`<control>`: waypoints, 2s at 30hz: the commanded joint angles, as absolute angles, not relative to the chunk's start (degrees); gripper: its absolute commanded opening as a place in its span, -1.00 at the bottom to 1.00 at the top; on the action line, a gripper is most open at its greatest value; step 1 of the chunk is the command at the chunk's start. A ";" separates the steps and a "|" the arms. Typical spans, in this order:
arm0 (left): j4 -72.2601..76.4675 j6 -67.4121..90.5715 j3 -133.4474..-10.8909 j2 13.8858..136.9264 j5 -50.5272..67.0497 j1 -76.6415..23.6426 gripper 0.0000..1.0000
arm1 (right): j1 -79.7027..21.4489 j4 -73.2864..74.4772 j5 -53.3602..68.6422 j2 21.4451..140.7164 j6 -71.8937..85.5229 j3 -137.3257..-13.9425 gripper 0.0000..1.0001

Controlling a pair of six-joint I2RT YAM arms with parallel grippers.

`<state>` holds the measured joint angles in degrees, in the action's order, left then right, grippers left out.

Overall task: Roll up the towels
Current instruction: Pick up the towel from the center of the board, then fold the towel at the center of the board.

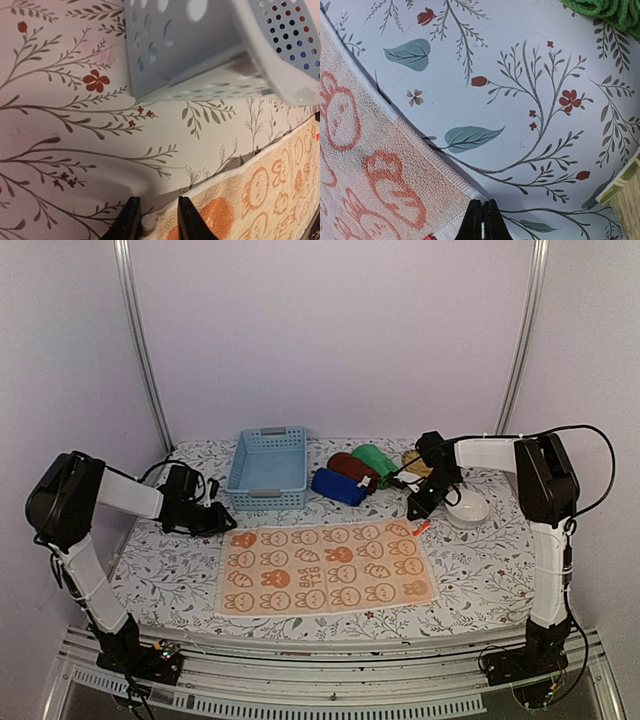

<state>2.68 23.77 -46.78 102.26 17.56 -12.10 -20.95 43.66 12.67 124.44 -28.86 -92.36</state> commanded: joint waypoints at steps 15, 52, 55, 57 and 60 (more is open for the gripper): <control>-0.62 22.66 -43.02 101.98 15.91 -11.93 -0.50 | -21.10 43.75 13.73 123.64 -28.04 -92.11 -0.94; 0.68 23.25 -40.02 74.24 14.07 -11.90 -1.00 | -16.61 34.14 18.34 109.96 -32.18 -89.19 -0.95; 0.18 23.80 -40.12 74.97 15.38 -11.93 -1.00 | -16.64 34.24 20.65 110.10 -32.81 -87.54 -0.95; 0.22 24.52 -39.75 75.30 16.77 -11.92 -1.00 | -16.61 33.88 21.04 109.80 -33.31 -86.05 -0.95; 0.86 25.21 -38.70 75.60 18.32 -12.41 -1.00 | -16.61 33.01 20.05 109.26 -34.66 -83.92 -0.95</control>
